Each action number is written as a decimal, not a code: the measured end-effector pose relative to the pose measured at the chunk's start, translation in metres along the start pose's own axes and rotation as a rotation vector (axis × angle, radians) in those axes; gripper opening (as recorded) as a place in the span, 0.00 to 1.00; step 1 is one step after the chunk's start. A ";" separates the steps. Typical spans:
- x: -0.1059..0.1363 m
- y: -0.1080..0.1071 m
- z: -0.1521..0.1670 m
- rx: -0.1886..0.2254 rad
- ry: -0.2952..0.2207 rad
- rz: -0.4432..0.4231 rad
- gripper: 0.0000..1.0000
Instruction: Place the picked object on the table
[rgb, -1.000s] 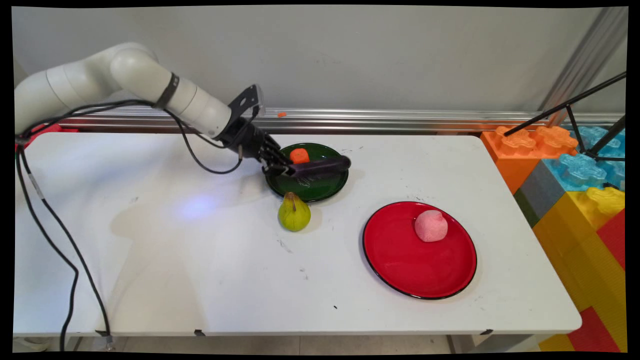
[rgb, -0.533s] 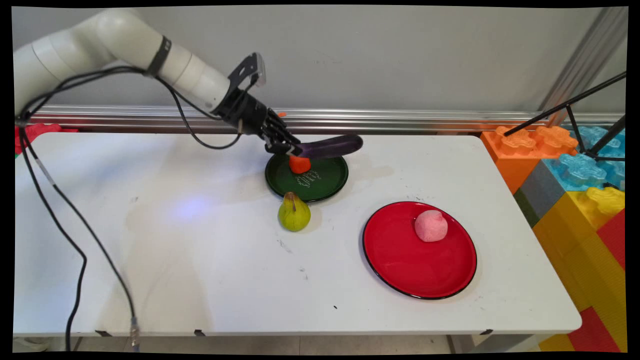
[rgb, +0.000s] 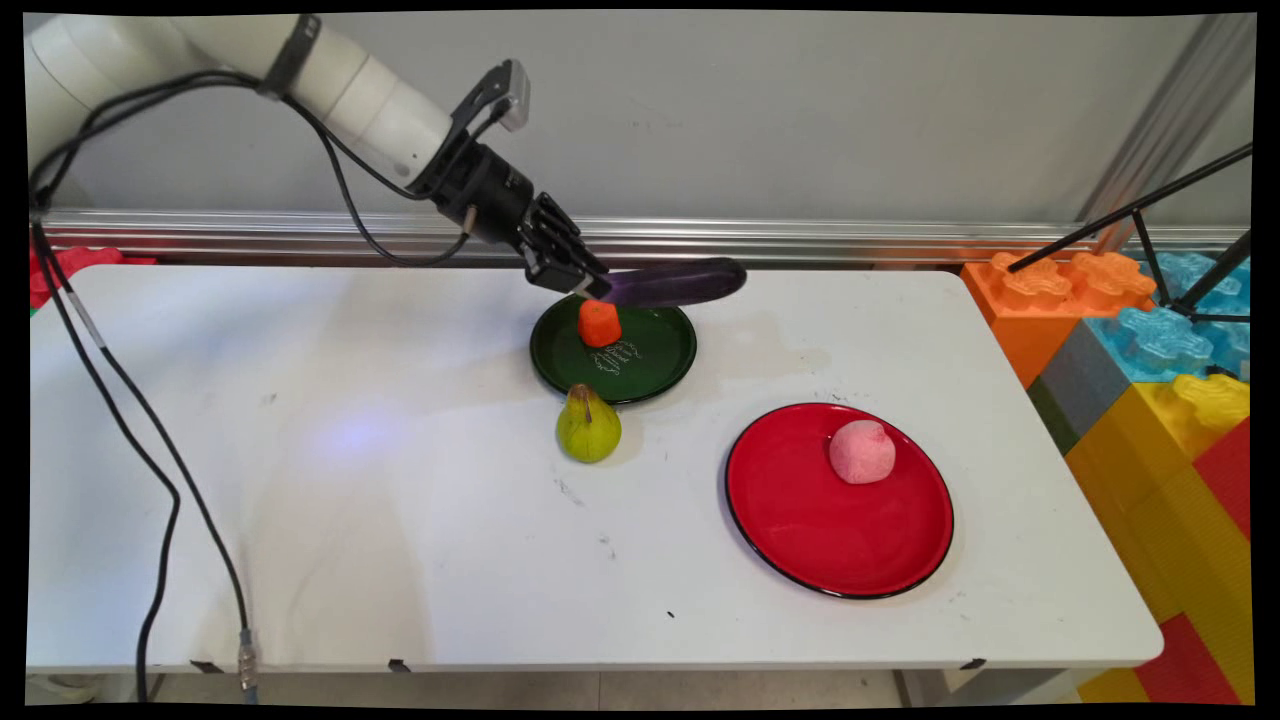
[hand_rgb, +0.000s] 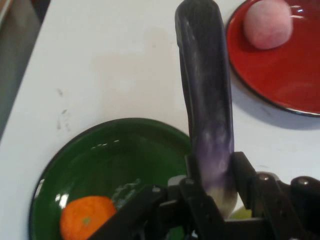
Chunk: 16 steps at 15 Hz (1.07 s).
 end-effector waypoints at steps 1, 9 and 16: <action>0.004 0.005 -0.004 -0.019 -0.002 0.009 0.00; 0.014 0.047 -0.018 -0.113 -0.028 0.009 0.00; 0.003 0.100 -0.010 -0.185 -0.091 -0.032 0.00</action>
